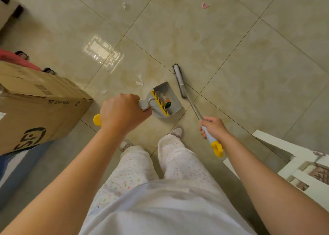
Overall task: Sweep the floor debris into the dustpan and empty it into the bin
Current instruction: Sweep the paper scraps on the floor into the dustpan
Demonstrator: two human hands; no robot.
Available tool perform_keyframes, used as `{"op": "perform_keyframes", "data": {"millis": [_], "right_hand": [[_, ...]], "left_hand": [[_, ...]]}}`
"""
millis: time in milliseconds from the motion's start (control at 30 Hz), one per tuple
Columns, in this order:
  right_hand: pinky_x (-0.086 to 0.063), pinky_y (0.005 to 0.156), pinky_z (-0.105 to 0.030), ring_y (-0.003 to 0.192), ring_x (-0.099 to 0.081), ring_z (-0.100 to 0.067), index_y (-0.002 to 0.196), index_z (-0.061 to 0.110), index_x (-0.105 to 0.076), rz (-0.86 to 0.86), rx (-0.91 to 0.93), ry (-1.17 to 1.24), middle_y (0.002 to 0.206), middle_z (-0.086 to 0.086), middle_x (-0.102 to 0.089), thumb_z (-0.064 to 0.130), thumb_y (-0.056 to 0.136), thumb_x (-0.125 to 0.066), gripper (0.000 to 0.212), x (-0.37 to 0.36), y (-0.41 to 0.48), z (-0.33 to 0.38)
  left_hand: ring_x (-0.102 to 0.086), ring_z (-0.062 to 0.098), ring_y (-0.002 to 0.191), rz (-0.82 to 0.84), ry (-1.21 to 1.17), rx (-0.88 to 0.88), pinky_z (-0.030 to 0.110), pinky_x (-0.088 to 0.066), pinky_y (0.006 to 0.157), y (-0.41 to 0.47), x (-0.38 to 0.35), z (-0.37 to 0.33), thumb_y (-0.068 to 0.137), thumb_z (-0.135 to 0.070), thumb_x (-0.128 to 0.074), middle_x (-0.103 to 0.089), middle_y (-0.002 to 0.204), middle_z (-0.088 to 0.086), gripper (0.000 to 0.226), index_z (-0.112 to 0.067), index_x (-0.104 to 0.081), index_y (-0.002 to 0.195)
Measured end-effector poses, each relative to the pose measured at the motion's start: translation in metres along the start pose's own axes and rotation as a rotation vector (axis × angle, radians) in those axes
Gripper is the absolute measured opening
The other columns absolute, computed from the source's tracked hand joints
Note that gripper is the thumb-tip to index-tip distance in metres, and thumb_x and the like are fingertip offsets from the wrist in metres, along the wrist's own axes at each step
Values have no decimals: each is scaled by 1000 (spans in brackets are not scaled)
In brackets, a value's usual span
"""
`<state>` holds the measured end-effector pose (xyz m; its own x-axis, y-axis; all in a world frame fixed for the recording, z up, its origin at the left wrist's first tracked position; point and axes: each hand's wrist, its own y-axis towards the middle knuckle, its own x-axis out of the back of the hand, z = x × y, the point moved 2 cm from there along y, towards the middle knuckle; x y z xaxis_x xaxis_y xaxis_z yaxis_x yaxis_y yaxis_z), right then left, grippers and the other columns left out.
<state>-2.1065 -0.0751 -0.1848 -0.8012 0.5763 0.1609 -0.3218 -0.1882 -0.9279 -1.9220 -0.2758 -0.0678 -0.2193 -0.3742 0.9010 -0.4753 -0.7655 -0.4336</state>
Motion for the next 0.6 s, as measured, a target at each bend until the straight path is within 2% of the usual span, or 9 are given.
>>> {"op": "perform_keyframes", "data": {"millis": [100, 200, 333, 600], "right_hand": [[-36, 36, -16, 41, -42, -12, 123, 7, -51, 105, -76, 175, 72, -14, -50, 4, 93, -53, 31, -3, -12, 1], [-36, 35, -18, 39, -44, -10, 127, 6, -51, 151, -90, 209, 72, -14, -52, 6, 93, -53, 35, -2, -28, -9], [-38, 36, -20, 40, -44, -12, 139, 5, -44, 81, -51, 157, 71, -13, -54, 7, 92, -55, 48, 5, -35, -15], [-41, 38, -21, 48, -45, -18, 140, 9, -44, -37, 37, -44, 73, -13, -56, 7, 92, -53, 49, 24, -21, 1]], "left_hand": [[-52, 23, 48, 0, 5, -12, 17, -27, 44, 1, 1, 0, 81, -54, -55, -46, 48, -1, 45, -16, -57, 58], [-49, 21, 45, 3, 3, -7, 17, -25, 44, -1, 1, 0, 81, -54, -55, -44, 46, -2, 45, -15, -56, 58], [-45, 21, 44, -6, -1, -13, 17, -24, 44, 0, 1, 2, 82, -54, -55, -42, 45, -2, 46, -15, -55, 57], [-43, 19, 43, -4, 1, -2, 17, -23, 44, -1, 1, 3, 82, -56, -53, -43, 46, -3, 46, -17, -53, 57]]}}
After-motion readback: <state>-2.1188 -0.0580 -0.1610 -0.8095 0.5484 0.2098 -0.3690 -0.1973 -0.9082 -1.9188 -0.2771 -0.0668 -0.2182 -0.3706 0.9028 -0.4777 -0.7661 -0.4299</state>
